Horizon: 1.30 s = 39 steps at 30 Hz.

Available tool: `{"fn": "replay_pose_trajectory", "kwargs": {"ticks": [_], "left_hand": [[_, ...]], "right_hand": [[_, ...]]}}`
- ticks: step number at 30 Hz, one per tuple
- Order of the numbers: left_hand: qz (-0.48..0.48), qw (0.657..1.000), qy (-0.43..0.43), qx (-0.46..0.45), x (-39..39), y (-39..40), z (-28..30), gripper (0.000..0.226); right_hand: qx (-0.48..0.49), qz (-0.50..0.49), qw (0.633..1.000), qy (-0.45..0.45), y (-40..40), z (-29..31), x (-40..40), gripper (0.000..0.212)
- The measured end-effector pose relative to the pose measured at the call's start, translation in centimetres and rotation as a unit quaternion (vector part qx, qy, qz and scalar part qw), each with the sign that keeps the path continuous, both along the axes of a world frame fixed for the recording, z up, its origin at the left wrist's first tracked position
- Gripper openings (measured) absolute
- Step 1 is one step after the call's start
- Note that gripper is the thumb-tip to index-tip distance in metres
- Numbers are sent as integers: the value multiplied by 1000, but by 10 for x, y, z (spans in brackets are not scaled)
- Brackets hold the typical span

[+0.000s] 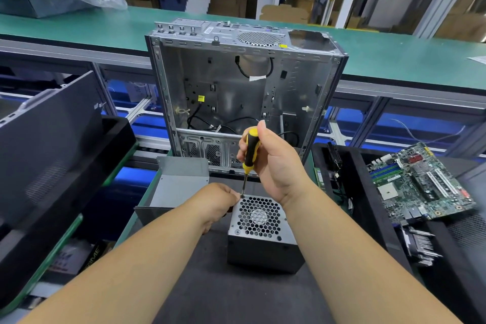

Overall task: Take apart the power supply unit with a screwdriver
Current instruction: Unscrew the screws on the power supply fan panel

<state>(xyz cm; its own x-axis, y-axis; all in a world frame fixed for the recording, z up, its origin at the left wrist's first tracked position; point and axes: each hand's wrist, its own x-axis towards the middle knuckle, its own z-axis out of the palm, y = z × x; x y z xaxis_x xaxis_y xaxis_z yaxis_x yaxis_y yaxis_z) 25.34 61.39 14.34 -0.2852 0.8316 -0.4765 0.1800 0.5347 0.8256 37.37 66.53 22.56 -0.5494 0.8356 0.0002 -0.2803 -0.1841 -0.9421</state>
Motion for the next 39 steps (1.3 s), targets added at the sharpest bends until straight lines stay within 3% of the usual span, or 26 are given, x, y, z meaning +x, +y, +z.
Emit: {"fn": "replay_pose_trajectory", "kwargs": {"ticks": [7, 9, 12, 15, 18, 27, 33, 39], "left_hand": [[-15, 1000, 13, 5, 1, -3, 6, 24], [-20, 1000, 12, 7, 0, -4, 8, 22], [-31, 999, 30, 31, -4, -8, 9, 14], [-46, 989, 106, 92, -8, -13, 10, 6], [-91, 976, 131, 147, -10, -17, 15, 19], [-123, 930, 306, 164, -10, -11, 17, 11], [-117, 937, 273, 183, -12, -10, 9, 6], [-93, 988, 39, 114, -17, -9, 1, 22]], "right_hand": [[-13, 60, 998, 13, 1, 3, -10, 61], [-18, 61, 998, 21, 2, 2, -9, 57], [-9, 79, 996, 34, 3, -1, -3, 37], [34, 68, 997, 5, 4, -4, 2, 25], [37, 59, 998, 6, 5, -3, 5, 24], [62, 37, 997, -35, 5, 0, 4, 28], [62, 21, 997, -30, 7, -1, 3, 27], [57, 25, 998, -17, 8, -3, 1, 30]]}}
